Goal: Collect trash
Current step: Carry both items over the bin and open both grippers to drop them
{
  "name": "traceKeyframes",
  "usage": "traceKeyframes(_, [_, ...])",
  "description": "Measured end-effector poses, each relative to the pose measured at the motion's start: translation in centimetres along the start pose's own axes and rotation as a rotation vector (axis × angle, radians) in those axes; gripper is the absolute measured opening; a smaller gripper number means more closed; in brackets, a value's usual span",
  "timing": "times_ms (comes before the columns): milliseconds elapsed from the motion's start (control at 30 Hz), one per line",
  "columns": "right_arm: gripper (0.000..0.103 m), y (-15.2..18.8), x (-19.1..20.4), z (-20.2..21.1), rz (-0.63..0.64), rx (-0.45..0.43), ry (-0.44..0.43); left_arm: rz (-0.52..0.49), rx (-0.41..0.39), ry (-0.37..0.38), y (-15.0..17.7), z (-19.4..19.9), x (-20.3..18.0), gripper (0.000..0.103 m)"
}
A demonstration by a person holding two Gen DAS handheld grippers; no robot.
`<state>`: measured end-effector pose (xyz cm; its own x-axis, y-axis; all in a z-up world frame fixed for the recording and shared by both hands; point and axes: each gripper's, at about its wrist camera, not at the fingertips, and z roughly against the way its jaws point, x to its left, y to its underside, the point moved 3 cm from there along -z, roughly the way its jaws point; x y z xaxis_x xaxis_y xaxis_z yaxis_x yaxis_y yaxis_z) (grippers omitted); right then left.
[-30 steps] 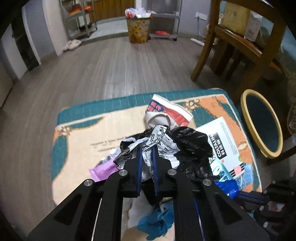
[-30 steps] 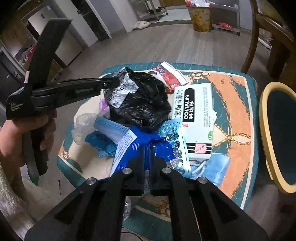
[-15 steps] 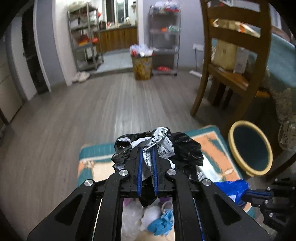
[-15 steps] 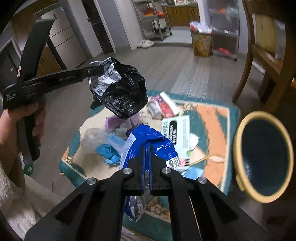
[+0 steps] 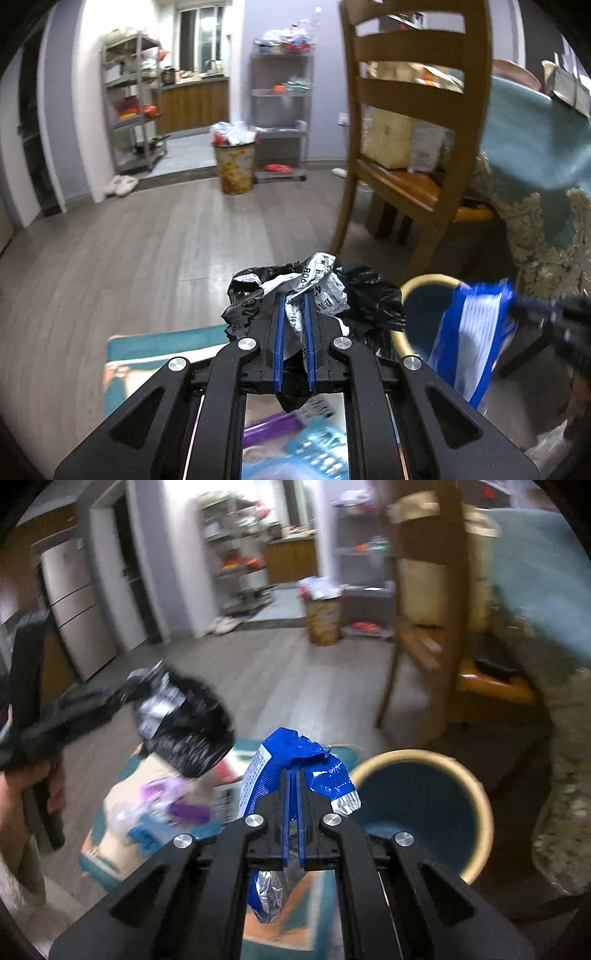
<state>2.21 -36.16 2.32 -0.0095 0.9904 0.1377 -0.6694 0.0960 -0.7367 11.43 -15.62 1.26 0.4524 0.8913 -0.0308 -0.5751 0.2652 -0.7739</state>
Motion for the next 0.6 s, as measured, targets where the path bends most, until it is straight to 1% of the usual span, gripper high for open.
traceKeyframes(33, [0.002, -0.2, -1.3, 0.3, -0.011, -0.011, 0.027, -0.003, 0.003, 0.011, 0.0, -0.3, -0.6, 0.011])
traceKeyframes(133, [0.002, -0.2, -5.7, 0.9, -0.051, -0.031, 0.120, -0.015, 0.020, 0.086, 0.0, -2.4, -4.2, 0.011])
traceKeyframes(233, [0.002, 0.2, -9.9, 0.6, -0.086, -0.021, 0.211, -0.047, 0.035, 0.122, 0.4, -3.8, -7.2, 0.011])
traceKeyframes(333, [0.002, 0.9, -13.1, -0.4, -0.108, -0.004, 0.276, -0.081, 0.052, 0.164, 1.0, -5.6, -10.6, 0.011])
traceKeyframes(467, [0.002, 1.6, -15.4, -2.4, -0.109, 0.011, 0.308, -0.095, 0.067, 0.203, 1.6, -7.7, -13.6, 0.011])
traceKeyframes(500, [0.002, 2.0, -15.5, -2.4, -0.106, 0.017, 0.314, -0.095, 0.071, 0.206, 1.9, -8.2, -14.2, 0.011])
traceKeyframes(600, [0.002, 2.5, -15.6, -4.0, -0.089, 0.031, 0.334, -0.099, 0.093, 0.183, 2.8, -10.5, -15.9, 0.011])
